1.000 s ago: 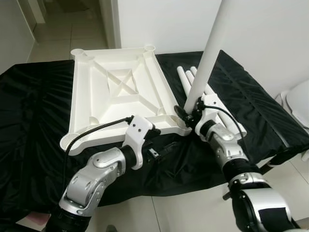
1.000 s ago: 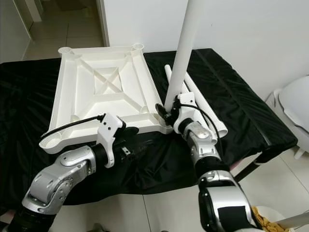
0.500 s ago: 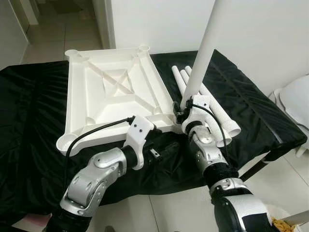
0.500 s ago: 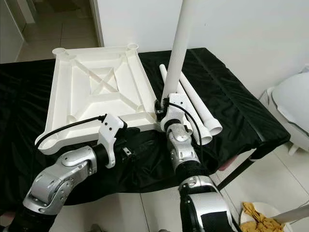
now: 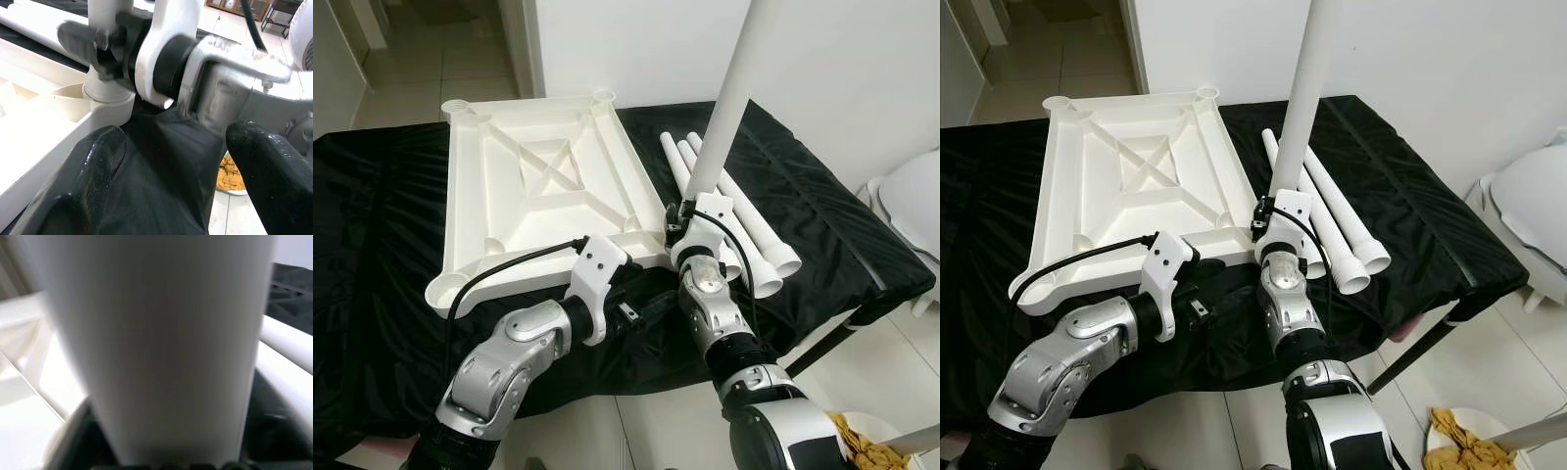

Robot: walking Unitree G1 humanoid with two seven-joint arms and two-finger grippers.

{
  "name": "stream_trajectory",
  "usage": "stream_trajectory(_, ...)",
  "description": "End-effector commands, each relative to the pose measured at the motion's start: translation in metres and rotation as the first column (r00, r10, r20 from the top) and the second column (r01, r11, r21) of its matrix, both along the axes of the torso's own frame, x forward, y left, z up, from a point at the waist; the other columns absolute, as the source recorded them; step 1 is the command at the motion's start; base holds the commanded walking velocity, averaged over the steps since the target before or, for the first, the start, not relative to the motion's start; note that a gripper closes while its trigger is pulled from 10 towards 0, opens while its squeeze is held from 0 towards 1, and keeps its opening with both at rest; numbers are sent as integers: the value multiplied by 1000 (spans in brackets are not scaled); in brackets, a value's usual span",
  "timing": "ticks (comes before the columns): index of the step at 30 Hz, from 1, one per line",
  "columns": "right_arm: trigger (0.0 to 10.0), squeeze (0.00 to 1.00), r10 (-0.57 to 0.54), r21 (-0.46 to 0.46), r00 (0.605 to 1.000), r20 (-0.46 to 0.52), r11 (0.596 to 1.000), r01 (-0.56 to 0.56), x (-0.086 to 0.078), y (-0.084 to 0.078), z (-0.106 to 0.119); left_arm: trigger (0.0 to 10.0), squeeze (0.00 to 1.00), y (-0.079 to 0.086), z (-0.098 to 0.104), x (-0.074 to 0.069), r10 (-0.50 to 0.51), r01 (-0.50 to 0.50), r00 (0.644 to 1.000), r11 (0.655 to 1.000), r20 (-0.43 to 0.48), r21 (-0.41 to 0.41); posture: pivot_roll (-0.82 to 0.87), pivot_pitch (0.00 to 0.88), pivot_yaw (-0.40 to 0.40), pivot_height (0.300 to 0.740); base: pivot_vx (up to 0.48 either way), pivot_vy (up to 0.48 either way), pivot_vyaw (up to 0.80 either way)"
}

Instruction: Building children table

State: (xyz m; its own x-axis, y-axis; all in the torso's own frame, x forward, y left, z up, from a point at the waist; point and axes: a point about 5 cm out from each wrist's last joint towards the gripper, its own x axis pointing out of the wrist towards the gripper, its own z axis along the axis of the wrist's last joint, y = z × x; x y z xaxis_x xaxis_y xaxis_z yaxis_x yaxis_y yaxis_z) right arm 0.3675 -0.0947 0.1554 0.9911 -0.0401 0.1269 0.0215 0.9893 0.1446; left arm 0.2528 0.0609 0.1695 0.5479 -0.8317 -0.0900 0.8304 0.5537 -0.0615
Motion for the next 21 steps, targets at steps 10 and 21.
stream_trajectory(10, 10000, 1000, 135, 66, 985, 103, 988, -142, -10, -16, 10, 10000, 0, -2, -2, -2, -15, 15, 1000, 1000, 0, 4, -33, 15, -32, 740, 0, 0, 0)
stream_trajectory(21, 10000, 0, 498, -65, 867, -16, 865, -498, -19, -44, -12, 10000, 0, -2, -2, -2, -17, 17, 1000, 1000, -1, 3, -36, 18, -28, 740, 0, 0, 0)
